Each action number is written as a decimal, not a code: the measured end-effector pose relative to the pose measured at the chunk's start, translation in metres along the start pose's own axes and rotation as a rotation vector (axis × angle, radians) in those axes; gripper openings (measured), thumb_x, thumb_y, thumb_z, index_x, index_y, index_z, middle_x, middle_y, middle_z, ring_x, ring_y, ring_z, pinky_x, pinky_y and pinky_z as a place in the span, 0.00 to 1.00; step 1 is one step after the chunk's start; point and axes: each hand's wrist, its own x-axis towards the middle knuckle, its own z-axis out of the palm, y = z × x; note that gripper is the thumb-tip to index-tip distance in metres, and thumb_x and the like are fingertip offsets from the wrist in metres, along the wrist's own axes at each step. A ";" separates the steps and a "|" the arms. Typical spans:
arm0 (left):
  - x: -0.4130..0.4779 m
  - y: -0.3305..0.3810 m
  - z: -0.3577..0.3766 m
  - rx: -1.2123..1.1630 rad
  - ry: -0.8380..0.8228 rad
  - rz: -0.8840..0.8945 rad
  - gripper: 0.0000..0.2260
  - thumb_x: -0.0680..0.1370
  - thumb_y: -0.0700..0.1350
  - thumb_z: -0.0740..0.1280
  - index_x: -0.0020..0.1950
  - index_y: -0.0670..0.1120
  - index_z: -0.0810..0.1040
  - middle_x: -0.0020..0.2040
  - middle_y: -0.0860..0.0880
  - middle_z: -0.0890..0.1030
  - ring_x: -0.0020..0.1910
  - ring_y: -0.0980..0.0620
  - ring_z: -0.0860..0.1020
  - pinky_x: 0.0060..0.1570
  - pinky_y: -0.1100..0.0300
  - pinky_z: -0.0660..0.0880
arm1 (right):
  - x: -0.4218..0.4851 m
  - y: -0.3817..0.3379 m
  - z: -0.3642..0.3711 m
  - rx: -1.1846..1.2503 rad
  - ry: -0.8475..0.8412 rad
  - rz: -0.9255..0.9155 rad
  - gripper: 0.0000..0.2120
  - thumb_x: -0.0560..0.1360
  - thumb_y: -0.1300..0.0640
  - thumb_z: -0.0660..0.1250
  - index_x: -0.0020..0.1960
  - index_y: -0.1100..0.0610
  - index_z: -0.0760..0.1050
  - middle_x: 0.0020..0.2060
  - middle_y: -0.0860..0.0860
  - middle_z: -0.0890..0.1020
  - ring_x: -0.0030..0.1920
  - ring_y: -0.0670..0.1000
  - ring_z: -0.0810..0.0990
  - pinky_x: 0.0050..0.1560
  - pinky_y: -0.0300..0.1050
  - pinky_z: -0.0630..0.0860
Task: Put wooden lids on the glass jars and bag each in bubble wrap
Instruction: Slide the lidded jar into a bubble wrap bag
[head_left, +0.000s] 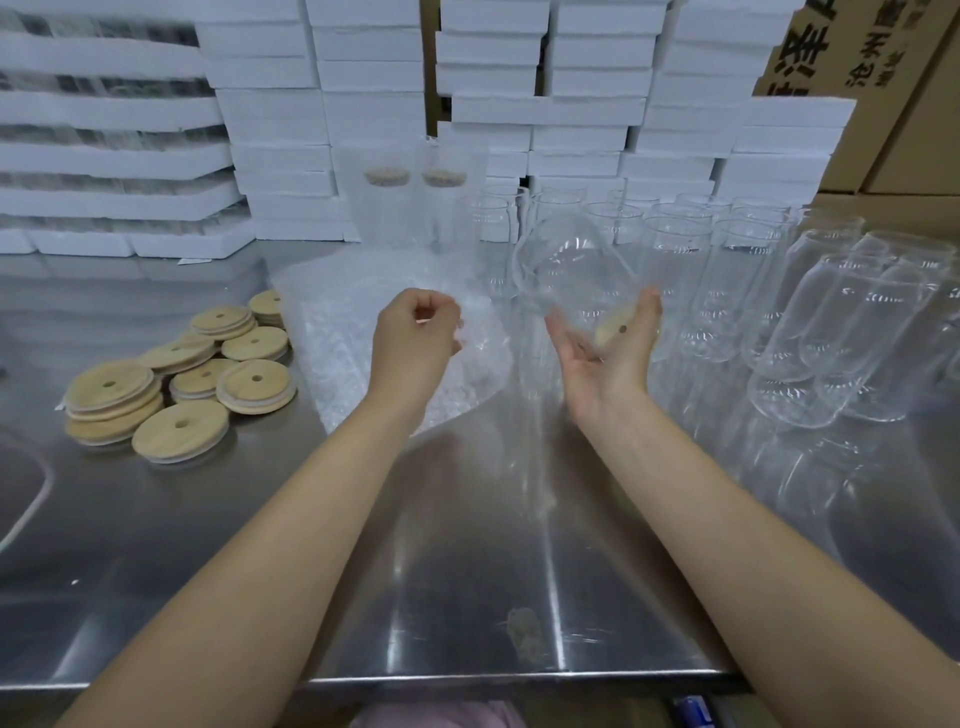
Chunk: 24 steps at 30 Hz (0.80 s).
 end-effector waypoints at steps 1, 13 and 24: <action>0.002 -0.002 -0.001 -0.033 0.005 -0.031 0.03 0.78 0.38 0.63 0.45 0.43 0.75 0.44 0.47 0.79 0.42 0.53 0.80 0.43 0.60 0.80 | 0.001 -0.001 0.000 0.038 -0.005 0.022 0.22 0.74 0.40 0.69 0.58 0.53 0.66 0.59 0.65 0.68 0.47 0.60 0.83 0.41 0.51 0.84; -0.006 -0.019 0.012 0.392 -0.002 0.237 0.13 0.76 0.32 0.58 0.41 0.48 0.75 0.45 0.46 0.79 0.40 0.56 0.77 0.42 0.69 0.69 | -0.005 0.006 0.001 -0.137 -0.194 0.056 0.33 0.75 0.34 0.62 0.73 0.47 0.56 0.63 0.65 0.69 0.42 0.56 0.87 0.55 0.57 0.79; 0.002 0.001 0.003 0.331 0.117 0.196 0.22 0.70 0.47 0.77 0.51 0.48 0.64 0.44 0.52 0.70 0.41 0.54 0.71 0.43 0.63 0.68 | 0.004 0.007 -0.004 -0.143 -0.103 0.082 0.35 0.74 0.37 0.67 0.75 0.47 0.59 0.65 0.64 0.68 0.36 0.56 0.86 0.45 0.53 0.82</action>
